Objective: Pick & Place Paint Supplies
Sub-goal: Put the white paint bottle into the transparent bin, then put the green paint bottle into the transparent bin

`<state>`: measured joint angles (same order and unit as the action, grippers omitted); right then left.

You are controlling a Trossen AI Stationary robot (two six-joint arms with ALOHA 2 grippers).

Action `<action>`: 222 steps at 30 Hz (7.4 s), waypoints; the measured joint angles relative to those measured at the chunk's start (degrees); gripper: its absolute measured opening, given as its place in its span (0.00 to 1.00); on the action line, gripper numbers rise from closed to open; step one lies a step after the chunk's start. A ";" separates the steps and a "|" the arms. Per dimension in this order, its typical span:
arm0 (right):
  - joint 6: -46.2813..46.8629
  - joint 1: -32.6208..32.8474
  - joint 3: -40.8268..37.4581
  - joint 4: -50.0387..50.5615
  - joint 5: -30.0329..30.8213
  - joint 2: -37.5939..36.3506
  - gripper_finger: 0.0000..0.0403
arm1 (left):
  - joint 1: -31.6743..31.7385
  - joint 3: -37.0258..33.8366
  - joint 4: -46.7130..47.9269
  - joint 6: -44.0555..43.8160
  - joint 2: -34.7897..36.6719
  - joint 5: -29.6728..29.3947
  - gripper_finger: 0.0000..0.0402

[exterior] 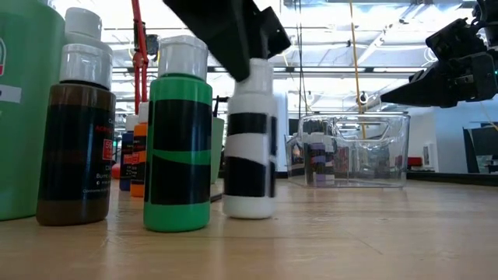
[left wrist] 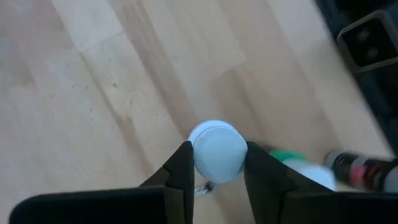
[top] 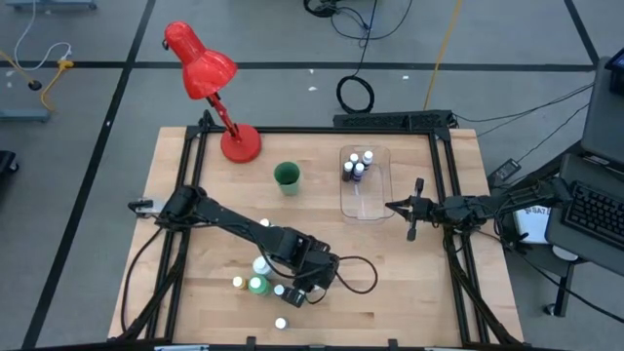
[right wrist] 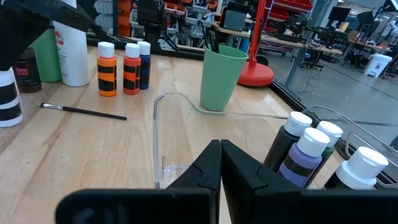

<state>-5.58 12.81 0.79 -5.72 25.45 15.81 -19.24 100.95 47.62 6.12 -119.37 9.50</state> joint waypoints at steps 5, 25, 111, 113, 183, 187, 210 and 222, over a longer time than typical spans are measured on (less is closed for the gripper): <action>0.00 -0.01 0.01 0.00 0.00 0.00 0.01 | 1.90 4.60 3.41 -2.13 0.51 1.74 0.23; -1.18 -0.01 -0.01 -0.72 0.33 0.02 0.01 | 28.26 29.77 3.20 -0.43 -2.12 -3.31 0.23; -3.86 -0.01 -0.01 -0.24 -0.03 0.13 0.01 | 26.22 34.06 28.35 1.79 10.56 -11.11 0.21; -3.46 -0.01 0.01 -0.24 -0.03 0.11 0.01 | 23.58 34.10 37.04 -1.06 14.77 -13.64 0.13; 1.92 -0.01 -0.01 -0.90 -0.02 1.64 0.01 | -3.99 -7.15 -2.88 -0.27 4.04 3.91 0.51; 1.92 -0.01 -0.01 -0.90 -0.02 1.64 0.01 | -4.09 -7.15 -2.60 -0.34 4.04 3.99 0.39; 1.92 0.00 0.00 -0.91 -0.02 1.64 0.01 | 15.52 30.21 6.33 0.82 4.60 -12.02 0.23; -0.34 0.01 -0.01 -1.08 -3.24 1.84 0.01 | 31.34 28.79 -0.07 -0.09 -9.07 5.53 0.23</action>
<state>-5.93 12.82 0.78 -6.79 22.22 17.65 12.10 129.73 47.55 6.02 -128.44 15.03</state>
